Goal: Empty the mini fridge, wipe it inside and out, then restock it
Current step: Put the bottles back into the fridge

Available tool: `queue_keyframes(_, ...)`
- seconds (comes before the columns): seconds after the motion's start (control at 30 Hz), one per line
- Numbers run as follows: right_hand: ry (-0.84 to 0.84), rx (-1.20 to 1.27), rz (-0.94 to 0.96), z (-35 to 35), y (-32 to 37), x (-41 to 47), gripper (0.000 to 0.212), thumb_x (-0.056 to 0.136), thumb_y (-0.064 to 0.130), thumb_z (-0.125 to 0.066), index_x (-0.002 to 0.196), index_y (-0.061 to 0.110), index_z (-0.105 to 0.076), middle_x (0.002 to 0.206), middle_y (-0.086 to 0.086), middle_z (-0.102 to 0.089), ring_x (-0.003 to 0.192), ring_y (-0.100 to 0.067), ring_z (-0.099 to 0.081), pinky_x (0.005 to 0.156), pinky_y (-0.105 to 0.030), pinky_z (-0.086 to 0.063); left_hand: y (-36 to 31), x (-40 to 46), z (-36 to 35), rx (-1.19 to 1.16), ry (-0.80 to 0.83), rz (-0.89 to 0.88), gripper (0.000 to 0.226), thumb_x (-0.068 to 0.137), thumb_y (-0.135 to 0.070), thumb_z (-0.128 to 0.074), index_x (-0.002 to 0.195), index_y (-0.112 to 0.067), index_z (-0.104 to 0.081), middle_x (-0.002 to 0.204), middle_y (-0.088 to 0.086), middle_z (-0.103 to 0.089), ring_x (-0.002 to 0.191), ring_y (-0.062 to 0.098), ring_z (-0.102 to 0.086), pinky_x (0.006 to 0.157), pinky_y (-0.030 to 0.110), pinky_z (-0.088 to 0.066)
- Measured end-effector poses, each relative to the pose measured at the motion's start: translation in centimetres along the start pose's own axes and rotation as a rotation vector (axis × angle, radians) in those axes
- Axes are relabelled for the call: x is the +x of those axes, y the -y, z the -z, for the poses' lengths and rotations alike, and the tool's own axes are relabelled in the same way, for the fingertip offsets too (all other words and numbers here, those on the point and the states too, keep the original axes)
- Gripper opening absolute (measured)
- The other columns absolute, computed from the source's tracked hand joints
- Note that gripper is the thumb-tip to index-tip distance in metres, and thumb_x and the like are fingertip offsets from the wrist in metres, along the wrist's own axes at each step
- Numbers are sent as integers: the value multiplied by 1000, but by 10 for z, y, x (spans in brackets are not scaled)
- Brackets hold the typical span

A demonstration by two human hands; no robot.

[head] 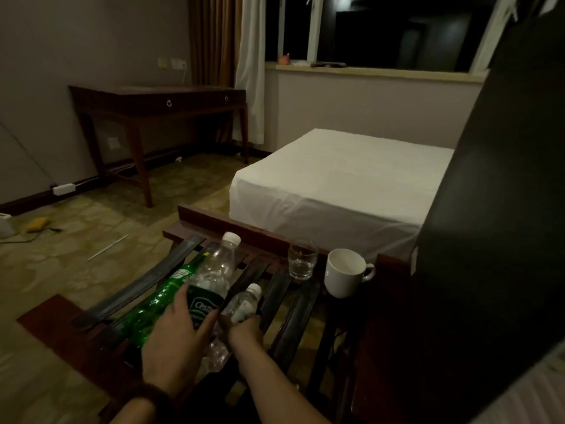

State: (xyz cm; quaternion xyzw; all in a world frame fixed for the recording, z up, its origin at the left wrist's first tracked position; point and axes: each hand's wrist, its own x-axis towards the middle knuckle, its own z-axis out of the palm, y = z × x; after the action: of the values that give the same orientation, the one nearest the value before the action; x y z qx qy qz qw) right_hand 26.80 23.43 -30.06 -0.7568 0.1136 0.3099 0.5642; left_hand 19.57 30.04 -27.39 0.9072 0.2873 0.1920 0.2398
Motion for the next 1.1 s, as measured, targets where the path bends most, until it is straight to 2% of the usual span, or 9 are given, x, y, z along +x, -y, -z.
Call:
queue_keyframes(0.27,-79,-218,-58,-17,-7,21,109,70,64,-64,144,9,-8,147,-17,-20,135,-34,-25,106,-40,-33,3,-3,10,-57,-77,-3,73,83,-48,-56,144,-25,-21,130,5,-53,113,24,-54,81,39,-47)
queue_keyframes(0.37,-134,-230,-10,-20,-10,28,98,73,54,-66,142,8,-14,143,-17,-30,130,-33,-34,103,-38,-36,2,-2,6,-108,-86,-16,73,83,-47,-57,144,-26,-21,129,4,-53,111,23,-55,78,36,-45)
queue_keyframes(0.5,-33,25,26,1,-16,33,75,72,34,-73,132,6,-37,127,-13,-54,112,-28,-56,88,-28,-48,-6,-8,5,-193,-81,-15,72,83,-46,-57,143,-26,-23,130,4,-53,112,23,-54,78,37,-44)
queue_keyframes(0.57,18,170,46,16,-21,23,64,71,23,-75,125,6,-46,115,-13,-61,102,-28,-61,85,-32,-52,-10,-13,8,-222,-66,-23,74,82,-47,-57,144,-26,-22,132,4,-52,111,22,-54,80,38,-46)
queue_keyframes(0.7,9,157,254,65,-16,-20,57,75,19,-75,122,21,-44,112,1,-60,103,-18,-58,84,-32,-49,-30,-29,21,-320,-25,-86,74,80,-48,-57,142,-29,-22,129,1,-52,105,20,-56,79,40,-50)
queue_keyframes(0.87,-124,-49,617,127,-3,-117,76,65,20,-81,127,32,-39,107,10,-60,102,-10,-59,84,-23,-47,-70,-72,50,-609,-49,-116,72,72,-59,-56,134,-39,-26,117,1,-56,94,24,-61,73,50,-54)
queue_keyframes(0.93,-147,-102,714,149,-12,-156,79,64,24,-83,127,39,-38,113,12,-60,104,-3,-58,86,-21,-48,-88,-100,58,-680,-64,-115,74,72,-52,-64,134,-34,-29,121,0,-56,102,22,-59,81,42,-52)
queue_keyframes(1.03,-176,-129,812,181,-31,-212,73,62,23,-84,110,53,-37,105,28,-56,95,19,-52,77,-2,-41,-118,-143,70,-797,-78,-140,84,64,-48,-76,134,-27,-35,116,-9,-52,104,11,-54,81,15,-40)
queue_keyframes(1.1,-212,-125,840,202,-48,-241,79,62,23,-85,114,56,-36,106,32,-54,99,23,-49,77,1,-39,-134,-170,75,-778,-102,-181,84,60,-37,-83,131,-27,-39,115,-12,-50,106,12,-53,85,18,-39)
